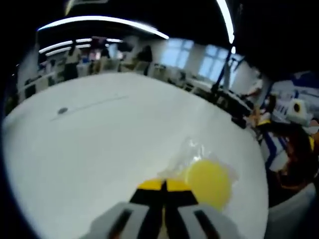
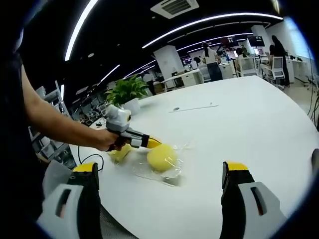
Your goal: Compare the silicone blocks by pressing each to a similar depth, holding the contact briefly, and releasing to observe deformation and rebound differences across the visible hardness samples.
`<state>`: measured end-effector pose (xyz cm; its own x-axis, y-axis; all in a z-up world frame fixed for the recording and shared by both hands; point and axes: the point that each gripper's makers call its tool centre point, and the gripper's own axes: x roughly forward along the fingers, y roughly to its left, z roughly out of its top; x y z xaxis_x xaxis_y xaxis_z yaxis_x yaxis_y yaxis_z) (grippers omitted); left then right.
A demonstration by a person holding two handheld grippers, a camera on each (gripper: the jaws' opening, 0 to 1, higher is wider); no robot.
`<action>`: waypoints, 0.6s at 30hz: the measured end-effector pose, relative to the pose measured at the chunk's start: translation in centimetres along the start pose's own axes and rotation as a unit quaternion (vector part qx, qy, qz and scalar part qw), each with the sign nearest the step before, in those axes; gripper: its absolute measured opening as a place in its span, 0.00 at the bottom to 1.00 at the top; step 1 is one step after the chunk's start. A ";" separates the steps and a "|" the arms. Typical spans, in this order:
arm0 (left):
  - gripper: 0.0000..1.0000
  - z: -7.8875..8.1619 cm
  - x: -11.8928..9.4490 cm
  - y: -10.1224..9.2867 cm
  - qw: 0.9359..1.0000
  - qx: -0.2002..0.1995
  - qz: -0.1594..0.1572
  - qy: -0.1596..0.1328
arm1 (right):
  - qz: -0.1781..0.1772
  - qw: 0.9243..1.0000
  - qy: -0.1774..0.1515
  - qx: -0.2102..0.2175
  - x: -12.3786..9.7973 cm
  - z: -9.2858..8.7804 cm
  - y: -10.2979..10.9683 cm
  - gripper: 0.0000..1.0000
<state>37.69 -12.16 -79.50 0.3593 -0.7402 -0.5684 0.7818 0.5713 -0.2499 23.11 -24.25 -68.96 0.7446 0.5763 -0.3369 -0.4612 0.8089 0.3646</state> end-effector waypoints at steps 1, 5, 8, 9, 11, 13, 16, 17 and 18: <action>0.00 0.0 0.0 0.0 1.000 0.002 -0.001 0.000 | 0.000 1.000 0.000 -0.001 0.0 0.0 0.0 0.96; 0.01 -0.1 0.2 0.4 1.000 0.003 0.001 0.007 | 0.003 0.999 0.022 -0.038 0.2 -0.4 0.7 0.92; 0.11 0.0 -0.1 1.4 1.000 -0.024 0.018 0.004 | -0.004 0.999 0.024 -0.041 0.3 -0.4 0.6 0.96; 0.18 0.2 -0.3 2.3 0.999 -0.014 0.045 -0.002 | -0.007 0.999 0.024 -0.042 0.3 -0.4 0.6 0.96; 0.30 0.3 -0.7 2.6 0.999 -0.019 0.049 -0.003 | -0.013 0.999 0.024 -0.044 0.3 -0.2 0.4 0.96; 0.39 0.8 -1.3 2.6 0.998 -0.033 0.050 -0.013 | -0.032 0.997 0.039 -0.054 0.2 -0.4 -0.3 0.96; 0.54 2.5 -2.8 2.8 0.996 -0.013 0.069 -0.050 | -0.043 0.997 0.022 -0.053 0.0 0.5 -0.4 0.96; 0.63 2.6 -3.2 2.8 0.996 -0.020 0.070 -0.052 | -0.061 0.996 0.021 -0.058 0.0 0.7 -1.1 0.96; 0.72 3.0 -3.7 2.9 0.995 -0.029 0.073 -0.058 | -0.059 0.996 0.021 -0.058 0.1 0.8 -1.0 0.96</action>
<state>40.14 -8.83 -75.82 0.5259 -0.6821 -0.5081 0.6871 0.6928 -0.2190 24.01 -25.10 -68.61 0.7769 0.4795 -0.4080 -0.4265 0.8775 0.2191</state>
